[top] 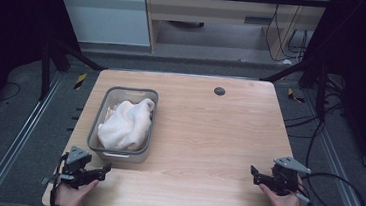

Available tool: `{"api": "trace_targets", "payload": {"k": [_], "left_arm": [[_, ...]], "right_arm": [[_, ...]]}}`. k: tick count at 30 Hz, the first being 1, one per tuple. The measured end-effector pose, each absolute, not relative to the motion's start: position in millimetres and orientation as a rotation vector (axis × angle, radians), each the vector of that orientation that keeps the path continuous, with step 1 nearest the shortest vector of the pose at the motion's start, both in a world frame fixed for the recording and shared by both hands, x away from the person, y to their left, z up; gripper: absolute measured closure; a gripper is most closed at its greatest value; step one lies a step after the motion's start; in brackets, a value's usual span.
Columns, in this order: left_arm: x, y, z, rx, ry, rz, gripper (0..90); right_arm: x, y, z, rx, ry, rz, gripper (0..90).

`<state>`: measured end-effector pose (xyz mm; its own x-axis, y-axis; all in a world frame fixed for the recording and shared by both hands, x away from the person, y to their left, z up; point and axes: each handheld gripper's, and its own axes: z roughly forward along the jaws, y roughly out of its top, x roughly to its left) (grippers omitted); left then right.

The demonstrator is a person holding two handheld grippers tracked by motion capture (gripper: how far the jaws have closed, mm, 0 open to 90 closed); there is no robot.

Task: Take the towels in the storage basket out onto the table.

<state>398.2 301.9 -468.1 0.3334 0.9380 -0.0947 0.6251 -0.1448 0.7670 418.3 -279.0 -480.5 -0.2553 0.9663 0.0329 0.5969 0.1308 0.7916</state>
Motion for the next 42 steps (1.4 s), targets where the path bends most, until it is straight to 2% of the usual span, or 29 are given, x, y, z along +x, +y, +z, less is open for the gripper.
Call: {"api": "trace_targets", "payload": {"k": [8,19,42], "left_arm": [[389.1,305.0,-450.4,1.774,1.341,0.552,16.9],[389.8,306.1,-426.3,1.745,1.304,0.562,16.9],[417.7,294.5,-378.3,1.719,1.250,0.556,16.9]], "right_arm": [[418.9,-277.4,-485.0,1.505,1.954,0.938,7.8],[418.7,-277.5,-484.9,1.514,1.949,0.919,7.3],[418.8,-277.2,-484.7,1.493,1.959,0.911,7.0]]}}
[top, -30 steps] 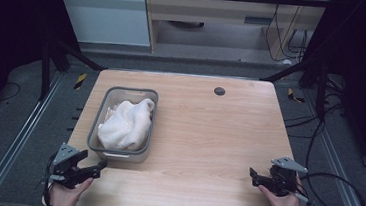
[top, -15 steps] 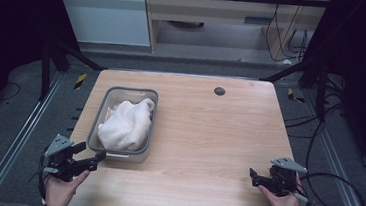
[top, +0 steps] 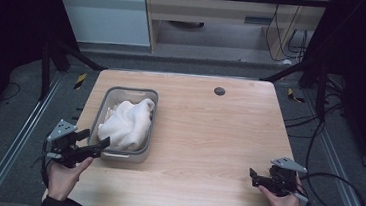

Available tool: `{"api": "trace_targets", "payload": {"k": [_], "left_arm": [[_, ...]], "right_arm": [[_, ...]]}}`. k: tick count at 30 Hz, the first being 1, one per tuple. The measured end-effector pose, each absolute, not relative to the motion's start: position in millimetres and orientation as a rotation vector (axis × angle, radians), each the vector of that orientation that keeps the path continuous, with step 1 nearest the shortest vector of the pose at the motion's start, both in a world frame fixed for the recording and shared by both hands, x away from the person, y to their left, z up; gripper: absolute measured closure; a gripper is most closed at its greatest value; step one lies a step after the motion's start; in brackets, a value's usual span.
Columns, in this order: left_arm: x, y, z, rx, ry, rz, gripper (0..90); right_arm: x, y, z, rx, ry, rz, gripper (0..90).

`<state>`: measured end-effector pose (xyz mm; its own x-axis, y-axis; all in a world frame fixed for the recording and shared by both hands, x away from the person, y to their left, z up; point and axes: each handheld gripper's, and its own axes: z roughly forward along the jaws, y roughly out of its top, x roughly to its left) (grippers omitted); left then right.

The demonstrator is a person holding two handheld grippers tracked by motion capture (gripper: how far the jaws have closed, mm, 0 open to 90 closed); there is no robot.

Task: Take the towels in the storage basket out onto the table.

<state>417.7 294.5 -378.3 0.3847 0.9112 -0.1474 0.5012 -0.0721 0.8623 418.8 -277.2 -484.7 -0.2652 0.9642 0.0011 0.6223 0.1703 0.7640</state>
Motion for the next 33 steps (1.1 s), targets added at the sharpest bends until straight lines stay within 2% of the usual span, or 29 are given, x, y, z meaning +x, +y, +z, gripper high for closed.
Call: {"api": "trace_targets", "payload": {"k": [14,33], "left_arm": [[438.8,287.4,-360.0,1.737,1.240,0.542,16.9],[470.8,263.2,-361.1,1.836,1.231,0.498,16.9]], "right_arm": [[420.3,-276.2,-485.9,1.496,1.972,0.891,6.7],[421.0,-277.7,-487.3,1.523,1.970,0.887,6.1]]}}
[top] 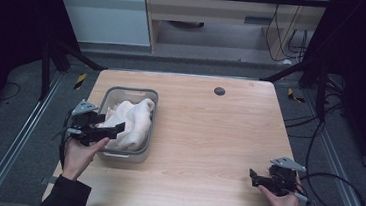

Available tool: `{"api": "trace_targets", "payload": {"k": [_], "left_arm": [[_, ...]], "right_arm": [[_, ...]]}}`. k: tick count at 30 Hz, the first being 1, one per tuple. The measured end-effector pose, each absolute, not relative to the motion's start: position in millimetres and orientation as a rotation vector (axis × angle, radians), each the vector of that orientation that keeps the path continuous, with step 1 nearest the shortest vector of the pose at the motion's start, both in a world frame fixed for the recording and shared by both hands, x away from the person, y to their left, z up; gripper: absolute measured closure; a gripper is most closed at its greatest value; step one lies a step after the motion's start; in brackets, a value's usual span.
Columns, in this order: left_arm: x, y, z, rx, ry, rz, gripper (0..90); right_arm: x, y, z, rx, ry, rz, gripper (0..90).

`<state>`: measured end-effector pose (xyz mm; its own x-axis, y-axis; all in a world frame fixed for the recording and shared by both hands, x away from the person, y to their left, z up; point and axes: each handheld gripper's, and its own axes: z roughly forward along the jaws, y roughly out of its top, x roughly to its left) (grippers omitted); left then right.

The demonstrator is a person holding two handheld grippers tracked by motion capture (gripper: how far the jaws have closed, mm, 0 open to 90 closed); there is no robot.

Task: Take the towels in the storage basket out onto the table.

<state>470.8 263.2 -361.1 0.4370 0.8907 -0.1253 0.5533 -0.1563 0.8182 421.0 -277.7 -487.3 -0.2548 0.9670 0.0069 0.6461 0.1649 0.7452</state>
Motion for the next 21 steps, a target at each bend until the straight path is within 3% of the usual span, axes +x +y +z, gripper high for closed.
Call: {"api": "trace_targets", "payload": {"k": [21], "left_arm": [[493.6,234.8,-369.5,1.910,1.224,0.475,16.9]], "right_arm": [[422.5,-277.8,-487.5,1.526,1.976,0.892,6.3]]}}
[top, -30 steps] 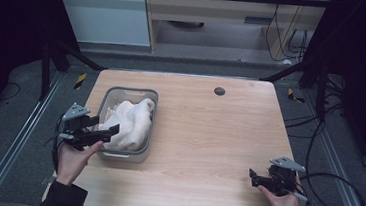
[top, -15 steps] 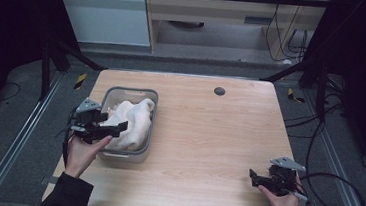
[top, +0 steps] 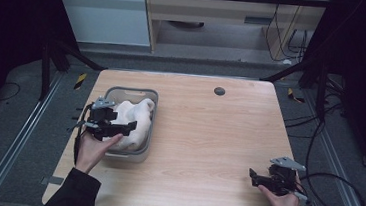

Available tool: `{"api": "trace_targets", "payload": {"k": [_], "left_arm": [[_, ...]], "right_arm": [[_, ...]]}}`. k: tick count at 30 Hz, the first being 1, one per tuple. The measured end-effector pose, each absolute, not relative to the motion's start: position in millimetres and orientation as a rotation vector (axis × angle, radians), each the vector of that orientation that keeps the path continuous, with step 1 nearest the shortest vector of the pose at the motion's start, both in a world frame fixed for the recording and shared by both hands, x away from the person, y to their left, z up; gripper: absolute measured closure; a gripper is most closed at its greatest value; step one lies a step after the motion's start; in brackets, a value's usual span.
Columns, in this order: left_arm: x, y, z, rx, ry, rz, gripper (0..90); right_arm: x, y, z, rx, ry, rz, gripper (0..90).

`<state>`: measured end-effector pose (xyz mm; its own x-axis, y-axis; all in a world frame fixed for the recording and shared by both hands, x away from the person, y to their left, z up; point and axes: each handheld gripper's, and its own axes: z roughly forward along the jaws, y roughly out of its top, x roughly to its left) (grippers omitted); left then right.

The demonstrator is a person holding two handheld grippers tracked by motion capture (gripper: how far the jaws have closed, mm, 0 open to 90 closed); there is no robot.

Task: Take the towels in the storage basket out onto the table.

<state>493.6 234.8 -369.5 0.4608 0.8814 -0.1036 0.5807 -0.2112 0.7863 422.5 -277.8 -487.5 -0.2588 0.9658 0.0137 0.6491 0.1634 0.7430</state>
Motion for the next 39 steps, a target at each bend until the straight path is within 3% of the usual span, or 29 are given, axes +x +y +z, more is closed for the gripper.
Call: {"api": "trace_targets", "payload": {"k": [29,39], "left_arm": [[513.6,210.5,-399.5,2.057,1.248,0.476,17.0],[517.7,206.6,-413.3,2.088,1.266,0.475,23.6]], "right_arm": [[424.2,-276.9,-490.3,1.532,2.007,0.877,5.6],[424.7,-276.7,-490.9,1.533,2.015,0.870,5.4]]}}
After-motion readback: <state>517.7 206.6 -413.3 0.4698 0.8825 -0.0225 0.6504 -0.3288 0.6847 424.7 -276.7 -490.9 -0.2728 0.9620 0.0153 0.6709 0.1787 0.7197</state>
